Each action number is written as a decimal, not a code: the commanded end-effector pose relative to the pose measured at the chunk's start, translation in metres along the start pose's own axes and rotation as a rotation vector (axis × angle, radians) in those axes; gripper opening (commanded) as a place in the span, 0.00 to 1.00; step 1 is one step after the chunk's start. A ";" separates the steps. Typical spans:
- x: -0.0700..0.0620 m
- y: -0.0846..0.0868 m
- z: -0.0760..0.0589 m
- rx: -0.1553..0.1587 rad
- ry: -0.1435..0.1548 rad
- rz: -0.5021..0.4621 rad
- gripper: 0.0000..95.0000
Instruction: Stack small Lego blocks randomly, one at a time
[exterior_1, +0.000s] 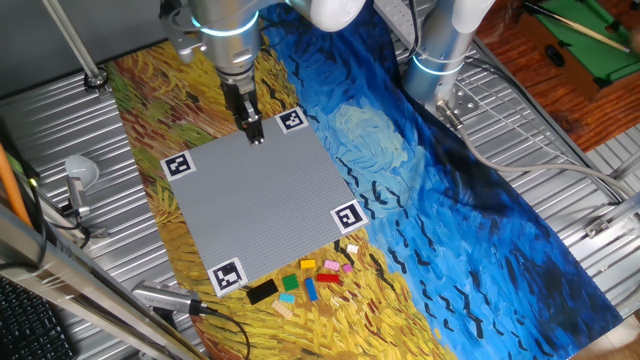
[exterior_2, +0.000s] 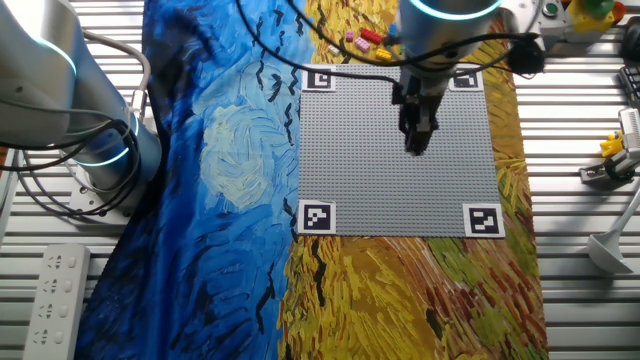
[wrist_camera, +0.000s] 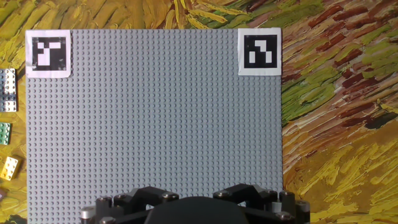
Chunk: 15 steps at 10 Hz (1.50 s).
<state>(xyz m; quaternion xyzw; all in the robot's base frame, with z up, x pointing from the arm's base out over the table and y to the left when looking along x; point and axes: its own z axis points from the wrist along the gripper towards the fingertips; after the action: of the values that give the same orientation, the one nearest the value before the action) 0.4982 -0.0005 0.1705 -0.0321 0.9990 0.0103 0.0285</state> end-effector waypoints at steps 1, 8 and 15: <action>-0.002 0.000 0.001 -0.001 0.002 -0.003 0.00; -0.002 0.000 0.001 -0.001 0.005 -0.004 0.00; 0.002 0.000 0.002 -0.001 0.008 -0.056 0.00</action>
<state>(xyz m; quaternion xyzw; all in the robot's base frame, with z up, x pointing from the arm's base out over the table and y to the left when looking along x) 0.4957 -0.0005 0.1683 -0.0624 0.9977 0.0093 0.0246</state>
